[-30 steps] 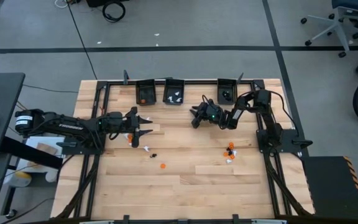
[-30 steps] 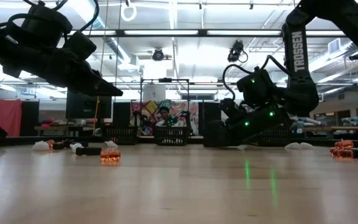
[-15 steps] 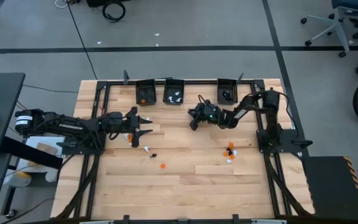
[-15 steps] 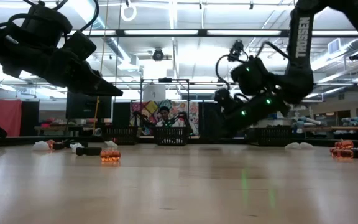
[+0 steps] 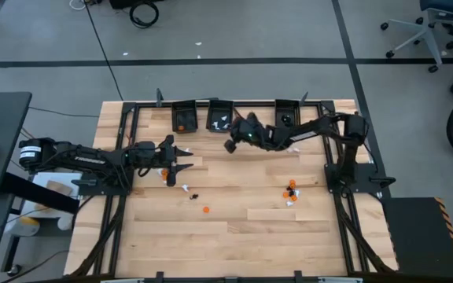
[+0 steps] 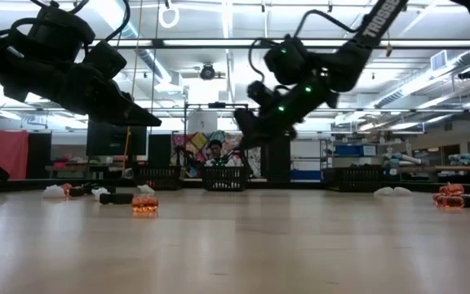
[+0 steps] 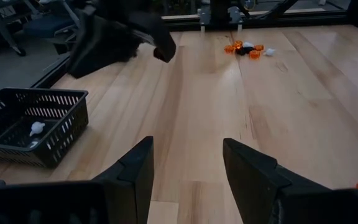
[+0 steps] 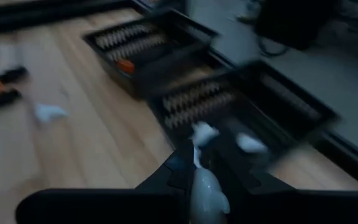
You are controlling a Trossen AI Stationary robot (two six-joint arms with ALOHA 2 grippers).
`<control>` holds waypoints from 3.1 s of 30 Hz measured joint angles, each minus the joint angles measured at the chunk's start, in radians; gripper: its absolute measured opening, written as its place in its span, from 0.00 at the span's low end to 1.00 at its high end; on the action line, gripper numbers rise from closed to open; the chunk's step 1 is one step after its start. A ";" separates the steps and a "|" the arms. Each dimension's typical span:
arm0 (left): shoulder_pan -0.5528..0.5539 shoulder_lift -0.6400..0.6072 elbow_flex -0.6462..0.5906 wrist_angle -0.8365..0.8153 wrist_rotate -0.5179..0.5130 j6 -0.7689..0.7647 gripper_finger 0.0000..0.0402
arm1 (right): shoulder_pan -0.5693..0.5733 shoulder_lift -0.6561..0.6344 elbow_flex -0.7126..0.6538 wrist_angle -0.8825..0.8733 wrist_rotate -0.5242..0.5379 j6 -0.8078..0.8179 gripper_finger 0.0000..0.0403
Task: Sort Halloween decoration
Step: Put the white ghost toy into the middle black bin, then put the orange pumpkin toy into the left black bin
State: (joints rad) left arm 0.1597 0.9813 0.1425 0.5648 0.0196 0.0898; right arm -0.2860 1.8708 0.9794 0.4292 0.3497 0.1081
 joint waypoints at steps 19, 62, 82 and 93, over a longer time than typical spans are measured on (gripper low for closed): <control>0.000 0.000 0.000 -0.001 0.000 0.008 0.43 | -0.122 0.158 0.266 -0.159 -0.185 0.081 0.22; 0.000 0.000 0.000 0.002 0.000 0.102 0.43 | 0.327 -0.667 -0.577 -0.391 -0.272 0.218 0.44; 0.002 0.000 0.000 0.067 0.000 0.135 0.43 | 0.495 -0.637 -0.271 -1.297 -0.325 0.461 0.62; 0.007 0.000 0.000 0.047 0.000 0.140 0.43 | 0.494 -0.618 -0.345 -1.220 -0.328 0.447 0.59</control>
State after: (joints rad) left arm 0.1665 0.9813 0.1425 0.6119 0.0196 0.2295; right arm 0.2085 1.2527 0.6341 -0.7911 0.0213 0.5553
